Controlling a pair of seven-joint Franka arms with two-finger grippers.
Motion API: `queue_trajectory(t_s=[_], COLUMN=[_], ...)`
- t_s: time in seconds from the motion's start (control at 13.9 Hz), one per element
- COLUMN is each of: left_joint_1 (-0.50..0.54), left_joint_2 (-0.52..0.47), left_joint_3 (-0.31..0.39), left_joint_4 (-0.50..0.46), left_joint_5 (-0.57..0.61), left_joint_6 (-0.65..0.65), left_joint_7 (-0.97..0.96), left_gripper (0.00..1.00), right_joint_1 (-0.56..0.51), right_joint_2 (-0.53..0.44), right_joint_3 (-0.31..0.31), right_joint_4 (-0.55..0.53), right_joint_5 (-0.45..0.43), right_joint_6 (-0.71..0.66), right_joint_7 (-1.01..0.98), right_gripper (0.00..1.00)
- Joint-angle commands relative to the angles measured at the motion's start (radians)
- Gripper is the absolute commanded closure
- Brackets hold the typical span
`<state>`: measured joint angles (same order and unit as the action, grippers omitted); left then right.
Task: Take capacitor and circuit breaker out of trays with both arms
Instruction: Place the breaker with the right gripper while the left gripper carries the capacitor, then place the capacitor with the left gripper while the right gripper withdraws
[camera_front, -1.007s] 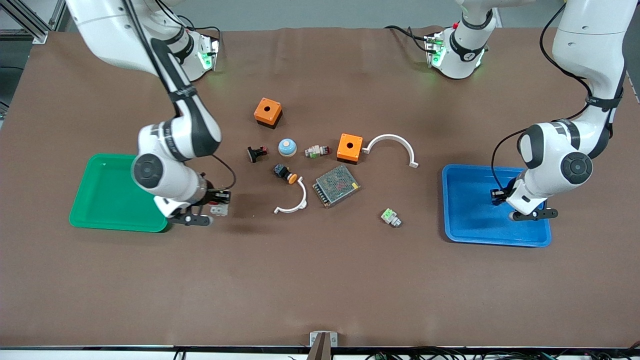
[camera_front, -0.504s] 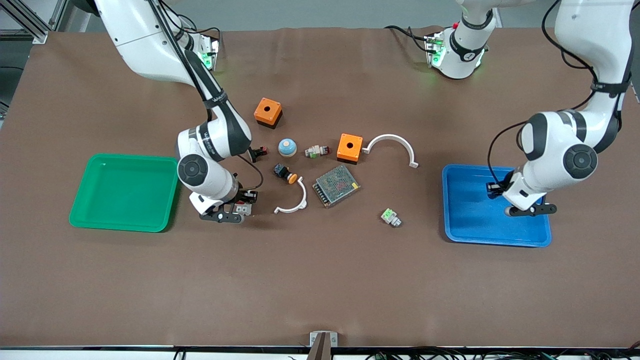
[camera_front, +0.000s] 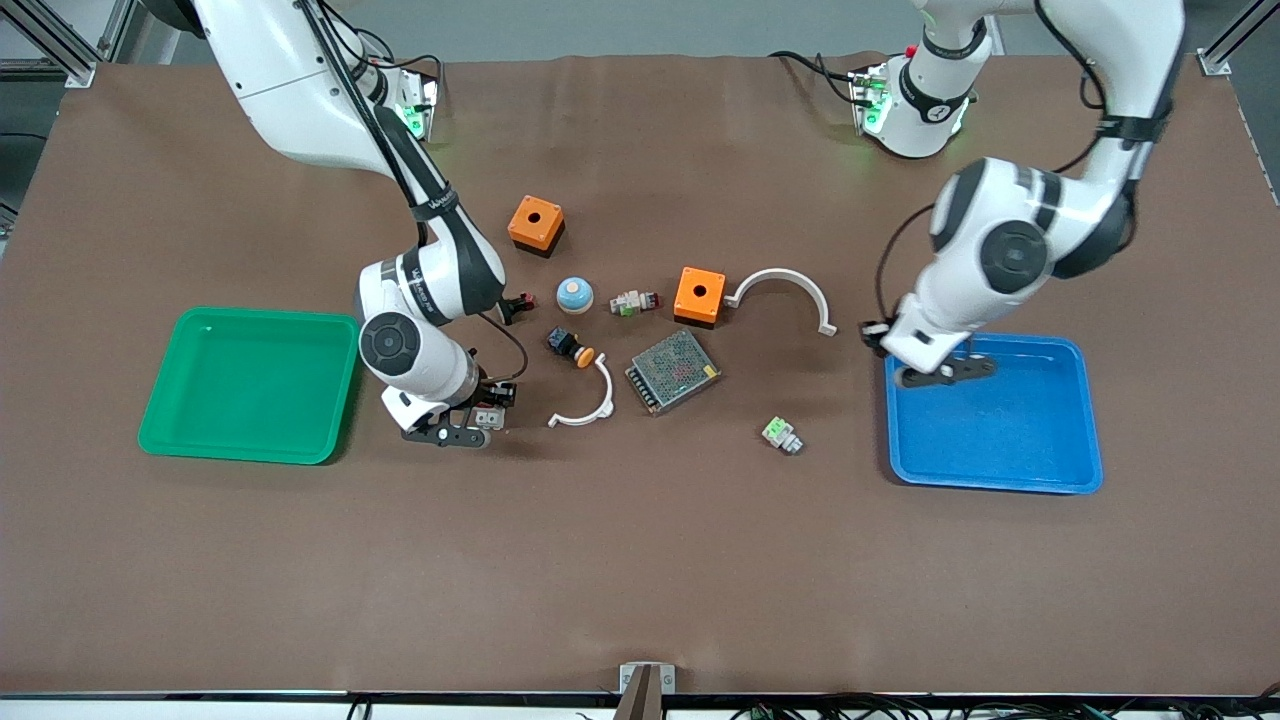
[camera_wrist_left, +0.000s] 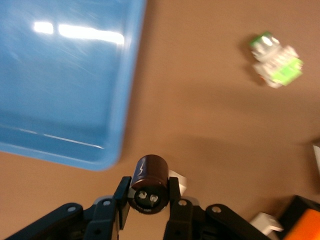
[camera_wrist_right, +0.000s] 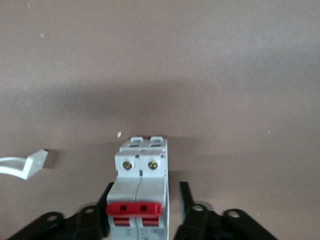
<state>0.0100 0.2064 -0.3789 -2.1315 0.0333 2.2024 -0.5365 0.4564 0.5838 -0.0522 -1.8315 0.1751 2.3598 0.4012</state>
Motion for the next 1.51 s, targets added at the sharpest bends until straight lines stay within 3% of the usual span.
queue_trajectory(t_s=[0.0, 0.14, 0.36, 0.5, 0.72, 1.08, 1.15, 1.29, 1.37, 1.44], left_joint_1=[-0.031, -0.096, -0.155, -0.165, -0.159, -0.16, -0.159, -0.15, -0.143, -0.137], left_joint_2=[0.04, 0.085, 0.149, 0.185, 0.24, 0.269, 0.269, 0.257, 0.237, 0.207], left_joint_3=[-0.051, -0.049, -0.045, -0.043, -0.046, -0.046, -0.046, -0.048, -0.048, -0.048], left_joint_4=[-0.013, -0.013, -0.015, -0.019, -0.016, -0.016, -0.016, -0.012, -0.007, -0.004], left_joint_5=[0.007, 0.016, 0.019, 0.043, 0.172, 0.178, 0.178, 0.18, 0.18, 0.18], left_joint_6=[0.071, 0.12, 0.181, 0.209, 0.229, 0.278, 0.278, 0.273, 0.266, 0.261], left_joint_7=[-0.129, -0.206, -0.269, -0.273, -0.353, -0.361, -0.359, -0.35, -0.35, -0.349], left_gripper=[0.94, 0.94, 0.93, 0.92, 0.92, 0.91, 0.8, 0.13, 0.03, 0.0], right_joint_1=[-0.028, -0.07, -0.131, -0.171, -0.244, -0.34, -0.363, -0.404, -0.413, -0.419], right_joint_2=[-0.004, -0.002, -0.009, -0.025, -0.083, -0.185, -0.193, -0.194, -0.193, -0.191], right_joint_3=[-0.005, -0.005, -0.005, -0.006, -0.012, -0.026, -0.026, -0.026, -0.026, -0.026], right_joint_4=[0.105, 0.219, 0.297, 0.301, 0.301, 0.304, 0.314, 0.36, 0.383, 0.405], right_joint_5=[0.007, 0.003, -0.067, -0.088, -0.091, -0.155, -0.155, -0.154, -0.155, -0.158], right_joint_6=[-0.121, -0.274, -0.365, -0.416, -0.496, -0.654, -0.681, -0.746, -0.772, -0.777], right_joint_7=[0.013, 0.001, -0.079, -0.167, -0.278, -0.399, -0.439, -0.498, -0.493, -0.496], right_gripper=[0.0, 0.0, 0.0, 0.0, 0.0, 0.0, 0.0, 0.0, 0.0, 0.0])
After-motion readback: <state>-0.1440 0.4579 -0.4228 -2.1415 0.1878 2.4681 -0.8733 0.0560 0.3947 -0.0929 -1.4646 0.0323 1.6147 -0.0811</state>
